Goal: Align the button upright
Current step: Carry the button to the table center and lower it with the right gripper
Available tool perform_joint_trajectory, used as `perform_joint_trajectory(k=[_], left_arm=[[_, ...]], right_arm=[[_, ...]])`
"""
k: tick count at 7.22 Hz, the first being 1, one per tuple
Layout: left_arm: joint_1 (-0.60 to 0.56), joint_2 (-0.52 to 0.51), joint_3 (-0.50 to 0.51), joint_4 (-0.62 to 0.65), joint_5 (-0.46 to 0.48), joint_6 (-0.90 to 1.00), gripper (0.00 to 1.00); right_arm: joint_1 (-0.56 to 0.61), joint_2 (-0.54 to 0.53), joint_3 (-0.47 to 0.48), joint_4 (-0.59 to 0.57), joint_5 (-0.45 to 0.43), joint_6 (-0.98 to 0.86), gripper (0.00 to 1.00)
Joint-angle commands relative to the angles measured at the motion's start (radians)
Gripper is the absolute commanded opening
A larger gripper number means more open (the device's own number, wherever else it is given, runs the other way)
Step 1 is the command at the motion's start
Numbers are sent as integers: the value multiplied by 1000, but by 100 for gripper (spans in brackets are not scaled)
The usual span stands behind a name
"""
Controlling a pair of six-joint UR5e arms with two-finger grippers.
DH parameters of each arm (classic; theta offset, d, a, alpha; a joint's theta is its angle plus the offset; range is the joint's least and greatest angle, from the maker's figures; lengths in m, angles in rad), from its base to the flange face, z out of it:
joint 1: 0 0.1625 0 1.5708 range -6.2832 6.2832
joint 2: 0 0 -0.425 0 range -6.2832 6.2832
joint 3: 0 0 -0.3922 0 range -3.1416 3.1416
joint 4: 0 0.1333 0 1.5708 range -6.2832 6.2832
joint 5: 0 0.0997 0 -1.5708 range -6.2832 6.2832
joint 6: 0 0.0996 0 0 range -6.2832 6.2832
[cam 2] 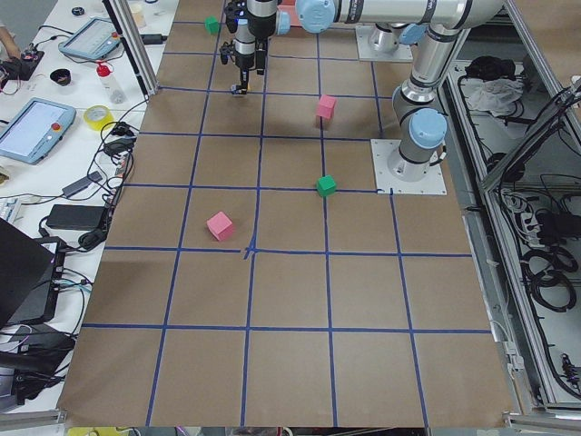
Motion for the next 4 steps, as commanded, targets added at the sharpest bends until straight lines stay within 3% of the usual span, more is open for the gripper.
perform_joint_trajectory(k=[1, 4], left_arm=[[0, 4, 1, 0, 13, 0, 100], [-8, 8, -22, -2, 10, -25, 100]], right_arm=[[0, -6, 10, 1, 9, 40, 97], [-3, -125, 16, 60, -6, 33, 100]])
